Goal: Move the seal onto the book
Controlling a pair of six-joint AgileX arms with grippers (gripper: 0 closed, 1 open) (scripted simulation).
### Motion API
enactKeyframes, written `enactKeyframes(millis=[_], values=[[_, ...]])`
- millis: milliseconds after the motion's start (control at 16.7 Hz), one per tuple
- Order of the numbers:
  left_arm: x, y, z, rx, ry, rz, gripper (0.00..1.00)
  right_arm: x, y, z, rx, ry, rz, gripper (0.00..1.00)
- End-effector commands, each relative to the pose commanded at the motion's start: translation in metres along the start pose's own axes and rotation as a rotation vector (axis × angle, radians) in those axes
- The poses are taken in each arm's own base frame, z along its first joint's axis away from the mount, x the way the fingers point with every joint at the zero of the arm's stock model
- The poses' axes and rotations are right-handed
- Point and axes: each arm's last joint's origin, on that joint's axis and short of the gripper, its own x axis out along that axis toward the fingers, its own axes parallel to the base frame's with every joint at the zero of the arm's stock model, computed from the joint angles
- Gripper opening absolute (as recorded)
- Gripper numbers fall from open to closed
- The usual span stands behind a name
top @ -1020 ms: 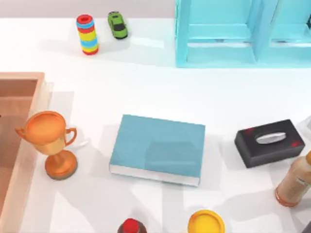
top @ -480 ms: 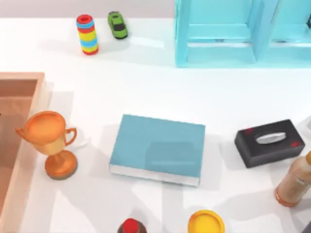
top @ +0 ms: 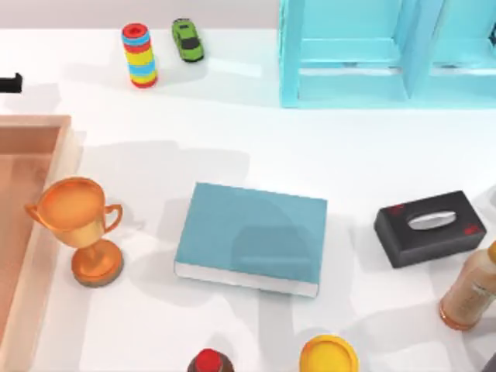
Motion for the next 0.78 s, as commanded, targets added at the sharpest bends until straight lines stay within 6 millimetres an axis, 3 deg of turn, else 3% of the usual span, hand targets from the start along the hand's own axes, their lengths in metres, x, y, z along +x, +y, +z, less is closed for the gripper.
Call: enactKeyframes(millis=[180, 420, 780], values=[[-0.032, -0.034, 0.007, 0.02, -0.022, -0.03, 0.0, 0.0, 0.0, 0.0, 0.0, 0.0, 0.0, 1.0], [-0.058, -0.071, -0.012, 0.057, 0.125, -0.075, 0.0, 0.0, 0.0, 0.0, 0.0, 0.0, 0.0, 1.0], [-0.08, -0.094, -0.037, 0.057, 0.298, -0.114, 0.0, 0.0, 0.0, 0.0, 0.0, 0.0, 0.0, 1.0]])
